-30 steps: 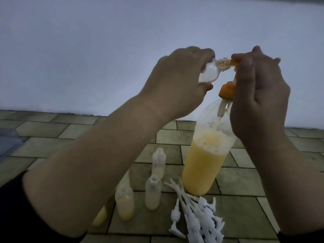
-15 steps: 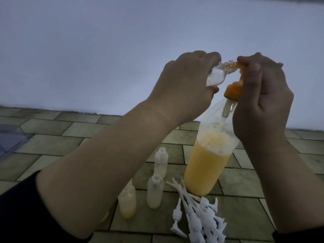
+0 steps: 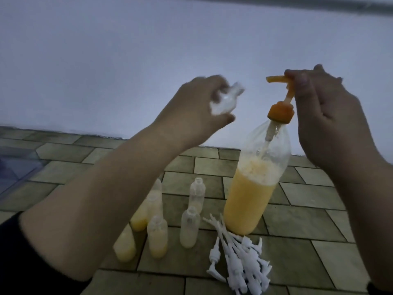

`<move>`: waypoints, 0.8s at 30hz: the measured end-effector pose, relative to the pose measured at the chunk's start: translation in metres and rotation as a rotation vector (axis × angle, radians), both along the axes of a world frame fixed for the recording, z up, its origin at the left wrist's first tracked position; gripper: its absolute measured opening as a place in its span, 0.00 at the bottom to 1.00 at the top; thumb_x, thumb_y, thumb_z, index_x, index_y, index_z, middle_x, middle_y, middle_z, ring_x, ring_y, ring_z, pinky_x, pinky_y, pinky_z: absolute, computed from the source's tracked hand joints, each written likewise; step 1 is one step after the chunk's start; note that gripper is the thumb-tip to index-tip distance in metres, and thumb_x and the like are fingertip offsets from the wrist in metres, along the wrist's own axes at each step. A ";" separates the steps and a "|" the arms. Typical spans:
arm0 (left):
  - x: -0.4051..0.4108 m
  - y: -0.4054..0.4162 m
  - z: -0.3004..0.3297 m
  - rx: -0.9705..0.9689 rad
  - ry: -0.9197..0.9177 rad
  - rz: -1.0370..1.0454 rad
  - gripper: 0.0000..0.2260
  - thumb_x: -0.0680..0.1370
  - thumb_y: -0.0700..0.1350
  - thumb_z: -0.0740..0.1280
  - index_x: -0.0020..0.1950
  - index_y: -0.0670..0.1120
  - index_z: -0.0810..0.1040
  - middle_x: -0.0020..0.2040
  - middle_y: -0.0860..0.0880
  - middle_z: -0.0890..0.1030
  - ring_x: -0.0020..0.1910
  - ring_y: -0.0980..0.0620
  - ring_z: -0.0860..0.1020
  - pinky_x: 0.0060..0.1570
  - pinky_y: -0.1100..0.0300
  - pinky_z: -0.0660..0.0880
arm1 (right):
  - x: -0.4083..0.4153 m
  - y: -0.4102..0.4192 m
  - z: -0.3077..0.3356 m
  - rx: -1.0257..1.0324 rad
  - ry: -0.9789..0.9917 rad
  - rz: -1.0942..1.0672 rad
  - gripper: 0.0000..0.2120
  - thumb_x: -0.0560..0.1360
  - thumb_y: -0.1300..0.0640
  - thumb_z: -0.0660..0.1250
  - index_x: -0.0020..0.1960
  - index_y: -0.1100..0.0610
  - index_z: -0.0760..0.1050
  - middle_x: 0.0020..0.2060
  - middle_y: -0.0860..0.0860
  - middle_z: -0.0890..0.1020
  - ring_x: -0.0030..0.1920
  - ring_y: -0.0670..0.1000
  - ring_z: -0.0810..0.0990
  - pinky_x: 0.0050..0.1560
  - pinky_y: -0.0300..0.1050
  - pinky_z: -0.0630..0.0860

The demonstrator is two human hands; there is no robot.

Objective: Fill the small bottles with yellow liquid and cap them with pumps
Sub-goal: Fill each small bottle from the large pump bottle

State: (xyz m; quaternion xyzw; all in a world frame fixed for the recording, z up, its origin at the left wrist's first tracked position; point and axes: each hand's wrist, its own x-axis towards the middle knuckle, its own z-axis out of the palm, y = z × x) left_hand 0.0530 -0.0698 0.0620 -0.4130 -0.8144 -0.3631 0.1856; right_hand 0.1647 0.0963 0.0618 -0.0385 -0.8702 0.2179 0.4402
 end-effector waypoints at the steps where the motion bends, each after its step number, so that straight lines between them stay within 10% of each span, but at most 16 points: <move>1: -0.005 -0.007 -0.009 -0.002 -0.088 0.026 0.16 0.71 0.51 0.72 0.56 0.51 0.74 0.49 0.55 0.77 0.43 0.61 0.73 0.44 0.70 0.68 | 0.000 0.001 -0.001 -0.005 -0.005 0.009 0.21 0.82 0.44 0.47 0.64 0.50 0.73 0.54 0.30 0.68 0.74 0.48 0.58 0.74 0.53 0.53; 9: -0.029 -0.029 -0.083 -0.230 -0.414 0.221 0.16 0.68 0.47 0.75 0.50 0.44 0.75 0.42 0.53 0.77 0.41 0.56 0.77 0.34 0.64 0.71 | -0.003 -0.005 -0.003 -0.059 -0.022 -0.004 0.22 0.81 0.44 0.49 0.62 0.54 0.74 0.58 0.37 0.72 0.73 0.48 0.60 0.73 0.54 0.57; 24: -0.040 -0.005 -0.135 -0.852 -0.415 0.269 0.23 0.68 0.41 0.76 0.59 0.48 0.71 0.57 0.47 0.75 0.52 0.48 0.75 0.55 0.50 0.76 | -0.006 -0.005 -0.003 -0.107 0.020 0.037 0.19 0.82 0.46 0.49 0.64 0.51 0.74 0.39 0.31 0.71 0.71 0.47 0.64 0.72 0.56 0.59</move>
